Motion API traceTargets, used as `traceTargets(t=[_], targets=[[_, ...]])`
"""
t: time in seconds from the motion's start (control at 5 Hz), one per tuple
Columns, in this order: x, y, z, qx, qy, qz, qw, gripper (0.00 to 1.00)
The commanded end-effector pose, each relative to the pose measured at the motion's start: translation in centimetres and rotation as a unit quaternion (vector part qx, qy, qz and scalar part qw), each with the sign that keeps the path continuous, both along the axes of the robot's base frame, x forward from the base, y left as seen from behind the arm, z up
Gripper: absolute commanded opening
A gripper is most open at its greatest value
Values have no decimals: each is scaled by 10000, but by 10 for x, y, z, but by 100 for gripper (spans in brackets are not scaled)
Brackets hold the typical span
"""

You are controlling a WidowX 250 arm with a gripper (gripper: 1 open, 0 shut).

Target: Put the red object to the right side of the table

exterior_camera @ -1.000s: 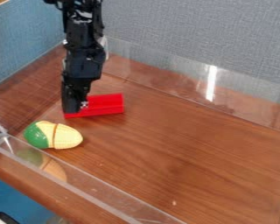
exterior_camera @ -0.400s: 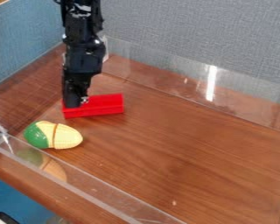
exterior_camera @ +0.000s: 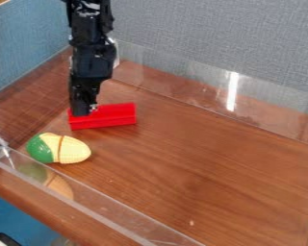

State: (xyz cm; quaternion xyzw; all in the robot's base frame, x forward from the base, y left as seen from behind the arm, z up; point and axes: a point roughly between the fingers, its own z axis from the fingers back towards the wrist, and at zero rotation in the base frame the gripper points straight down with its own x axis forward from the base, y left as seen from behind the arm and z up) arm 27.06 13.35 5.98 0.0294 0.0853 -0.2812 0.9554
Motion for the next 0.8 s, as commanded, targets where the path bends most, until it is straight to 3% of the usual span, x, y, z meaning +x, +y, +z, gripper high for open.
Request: traceTargets(t=[0.0,0.6], targets=[[11,2,28,178,-502,-48,9986,0],[14,2,30,163,-607,-74,9980,0]])
